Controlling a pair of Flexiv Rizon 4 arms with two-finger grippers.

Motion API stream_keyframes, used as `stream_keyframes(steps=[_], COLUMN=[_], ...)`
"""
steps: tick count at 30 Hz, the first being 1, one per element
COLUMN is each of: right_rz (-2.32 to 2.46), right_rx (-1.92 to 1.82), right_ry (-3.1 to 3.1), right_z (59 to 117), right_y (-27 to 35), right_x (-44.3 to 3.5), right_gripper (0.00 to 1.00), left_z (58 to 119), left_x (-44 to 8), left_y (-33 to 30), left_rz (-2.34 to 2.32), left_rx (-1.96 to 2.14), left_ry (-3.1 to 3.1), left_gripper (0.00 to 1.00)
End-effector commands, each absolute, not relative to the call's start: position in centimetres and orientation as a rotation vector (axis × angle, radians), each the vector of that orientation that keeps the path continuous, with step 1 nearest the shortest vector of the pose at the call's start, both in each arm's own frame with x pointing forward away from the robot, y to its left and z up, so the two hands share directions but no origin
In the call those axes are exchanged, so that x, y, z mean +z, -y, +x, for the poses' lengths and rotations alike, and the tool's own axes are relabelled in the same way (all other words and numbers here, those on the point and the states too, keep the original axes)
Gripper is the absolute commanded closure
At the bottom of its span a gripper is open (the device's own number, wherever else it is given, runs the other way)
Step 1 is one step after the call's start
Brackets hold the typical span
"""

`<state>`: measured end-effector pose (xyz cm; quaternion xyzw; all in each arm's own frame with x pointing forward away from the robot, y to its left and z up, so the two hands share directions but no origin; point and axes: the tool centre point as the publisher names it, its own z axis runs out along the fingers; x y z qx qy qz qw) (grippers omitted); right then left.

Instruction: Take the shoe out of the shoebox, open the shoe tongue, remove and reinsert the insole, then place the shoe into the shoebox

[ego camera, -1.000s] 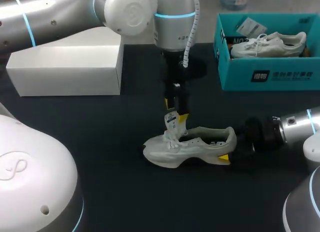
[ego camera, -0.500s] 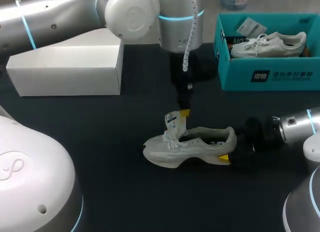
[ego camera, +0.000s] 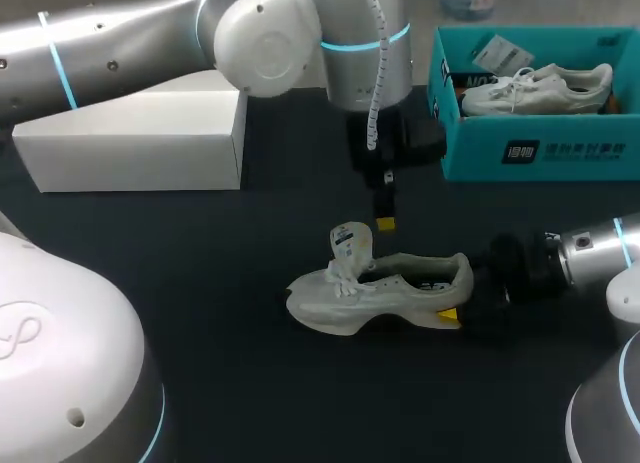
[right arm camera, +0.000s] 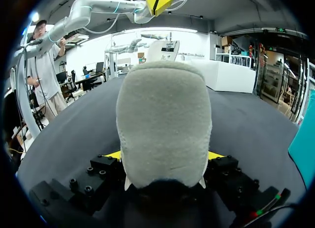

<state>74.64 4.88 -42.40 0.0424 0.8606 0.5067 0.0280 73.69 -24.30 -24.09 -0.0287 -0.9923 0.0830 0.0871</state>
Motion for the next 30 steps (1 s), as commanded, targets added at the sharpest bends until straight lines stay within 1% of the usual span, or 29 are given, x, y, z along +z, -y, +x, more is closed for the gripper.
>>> stream_keyframes(steps=[1, 14, 18, 30], right_rz=[0.132, 0.132, 0.132, 0.132], right_rx=[1.559, 1.559, 1.559, 1.559], right_ry=[-2.659, -2.659, -2.659, -2.659], right_z=[74.6, 74.6, 74.6, 74.6], right_y=[-4.9, -4.9, -4.9, -4.9], right_x=[-42.4, -42.4, -42.4, -42.4], right_gripper=[1.00, 1.00, 1.00, 1.00], left_z=[73.6, 73.6, 73.9, 74.0], left_x=[-25.1, -25.1, -26.2, -30.8], left_y=[25.9, 25.9, 26.9, 29.4], left_rz=[-0.112, -0.112, -0.162, -0.315], left_rx=[0.282, 0.282, 0.378, 0.329], left_ry=[2.944, 2.944, 2.985, 2.985], left_gripper=[1.00, 1.00, 1.00, 1.00])
